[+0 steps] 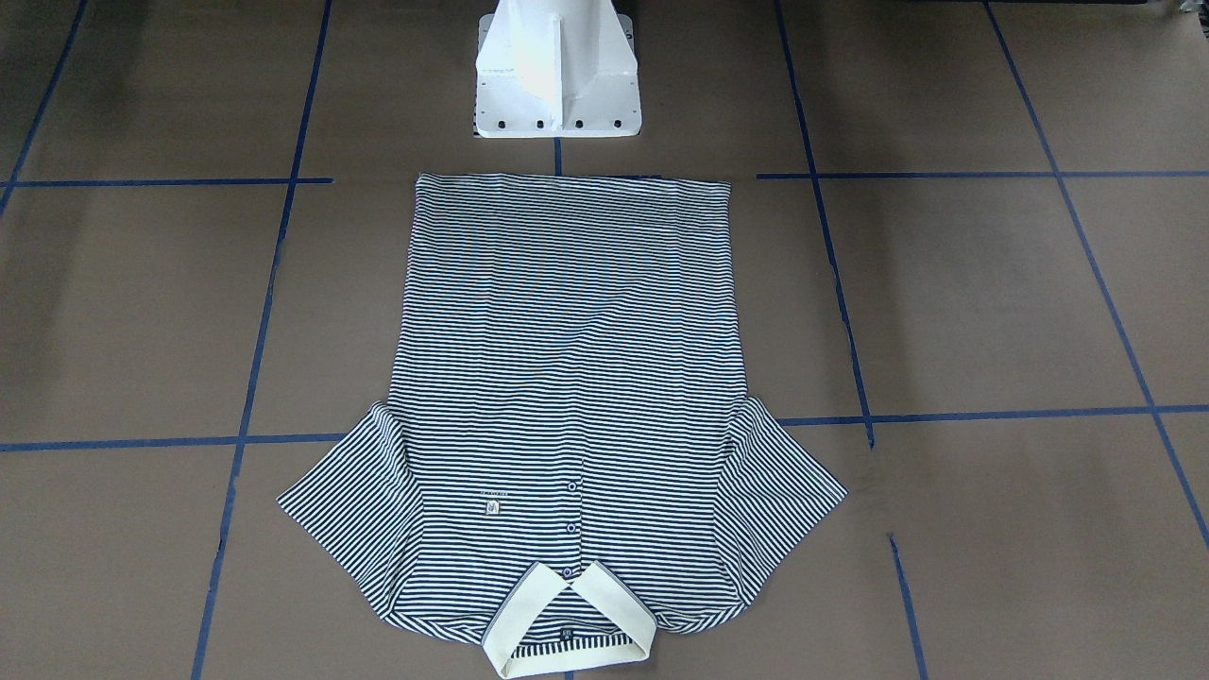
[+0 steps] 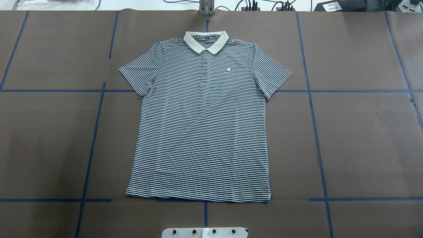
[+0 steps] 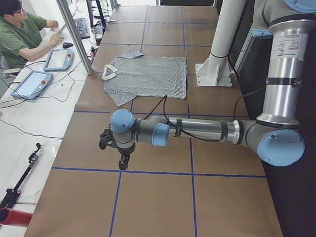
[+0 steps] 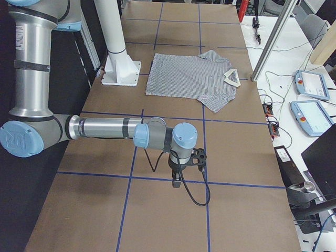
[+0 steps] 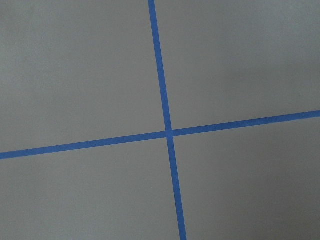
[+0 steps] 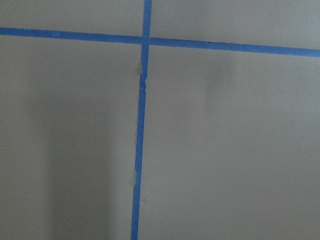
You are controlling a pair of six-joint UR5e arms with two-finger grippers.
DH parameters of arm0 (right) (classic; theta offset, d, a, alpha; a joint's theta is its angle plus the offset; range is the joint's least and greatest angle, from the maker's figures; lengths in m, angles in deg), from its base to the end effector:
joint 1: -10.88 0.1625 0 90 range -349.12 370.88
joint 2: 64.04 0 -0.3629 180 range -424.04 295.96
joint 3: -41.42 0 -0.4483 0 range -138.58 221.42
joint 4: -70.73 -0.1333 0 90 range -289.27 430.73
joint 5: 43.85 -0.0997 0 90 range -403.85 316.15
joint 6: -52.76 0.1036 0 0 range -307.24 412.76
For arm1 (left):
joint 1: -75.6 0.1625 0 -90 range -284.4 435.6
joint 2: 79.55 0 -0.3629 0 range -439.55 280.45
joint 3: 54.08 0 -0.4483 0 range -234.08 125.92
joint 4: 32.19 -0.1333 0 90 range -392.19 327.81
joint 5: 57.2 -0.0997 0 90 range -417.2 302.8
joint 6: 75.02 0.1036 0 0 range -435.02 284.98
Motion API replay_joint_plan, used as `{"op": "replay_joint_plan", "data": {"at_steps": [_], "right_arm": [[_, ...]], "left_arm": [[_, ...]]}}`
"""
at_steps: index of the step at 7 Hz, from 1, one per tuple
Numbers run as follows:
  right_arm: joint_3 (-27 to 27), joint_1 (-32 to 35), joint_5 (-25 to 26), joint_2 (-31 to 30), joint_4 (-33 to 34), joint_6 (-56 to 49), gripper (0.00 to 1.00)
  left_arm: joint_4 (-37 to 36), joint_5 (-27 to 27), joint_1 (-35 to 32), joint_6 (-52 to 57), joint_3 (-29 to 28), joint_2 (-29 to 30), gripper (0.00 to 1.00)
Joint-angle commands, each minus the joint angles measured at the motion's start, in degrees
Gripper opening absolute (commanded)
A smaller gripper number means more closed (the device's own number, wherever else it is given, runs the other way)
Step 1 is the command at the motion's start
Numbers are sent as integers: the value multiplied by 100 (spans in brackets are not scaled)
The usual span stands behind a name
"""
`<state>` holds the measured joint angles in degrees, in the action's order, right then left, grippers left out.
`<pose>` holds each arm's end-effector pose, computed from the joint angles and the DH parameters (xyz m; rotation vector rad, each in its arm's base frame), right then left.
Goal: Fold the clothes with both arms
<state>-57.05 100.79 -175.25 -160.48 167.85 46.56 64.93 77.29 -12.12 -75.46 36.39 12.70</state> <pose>0.0640 -0.4998 0.5935 -0.0463 -0.7257 -0.0728 -0.0379 -0.5749 0.5596 0.1446 0.7784 0.0971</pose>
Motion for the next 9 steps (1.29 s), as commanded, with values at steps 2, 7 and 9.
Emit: {"op": "replay_joint_plan", "data": {"at_steps": [2, 7, 9], "right_arm": [[-32, -9, -9, 2, -26, 4, 100], [116, -70, 52, 299, -2307, 30, 100], [677, -70, -52, 904, -2391, 790, 100]], "left_arm": [[-8, -28, 9, -9, 155, 13, 100], [1461, -415, 378, -9, 138, 153, 100], [2834, -415, 378, -52, -238, 940, 100]]}}
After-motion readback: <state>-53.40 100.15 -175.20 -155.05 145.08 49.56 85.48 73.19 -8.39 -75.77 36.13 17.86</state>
